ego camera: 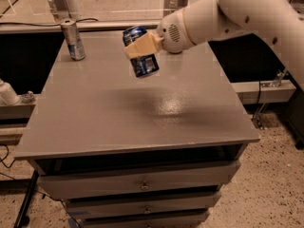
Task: Place pepsi can upright
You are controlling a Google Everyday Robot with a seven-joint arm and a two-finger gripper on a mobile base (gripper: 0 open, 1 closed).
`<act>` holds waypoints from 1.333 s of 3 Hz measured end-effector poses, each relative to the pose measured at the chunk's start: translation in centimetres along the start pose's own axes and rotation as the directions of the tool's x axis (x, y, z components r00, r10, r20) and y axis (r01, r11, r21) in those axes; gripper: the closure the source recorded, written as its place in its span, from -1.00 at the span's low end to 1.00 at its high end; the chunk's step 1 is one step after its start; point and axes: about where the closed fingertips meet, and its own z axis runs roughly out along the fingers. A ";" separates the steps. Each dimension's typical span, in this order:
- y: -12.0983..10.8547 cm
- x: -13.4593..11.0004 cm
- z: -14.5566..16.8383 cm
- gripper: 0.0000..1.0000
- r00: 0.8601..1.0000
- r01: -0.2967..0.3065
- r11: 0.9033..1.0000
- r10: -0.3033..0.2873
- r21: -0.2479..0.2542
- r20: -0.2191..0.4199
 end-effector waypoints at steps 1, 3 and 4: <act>-0.3 -0.5 1.0 1.00 0.998 0.059 0.997 -0.058 0.043 -0.013; -1.3 -1.6 0.1 1.00 0.979 0.146 0.987 -0.136 0.060 -0.150; -2.3 -1.5 -0.6 1.00 0.935 0.274 0.958 -0.243 0.088 -0.258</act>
Offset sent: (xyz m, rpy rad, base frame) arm -0.0202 -0.0064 0.0012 0.0610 -0.1390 0.0807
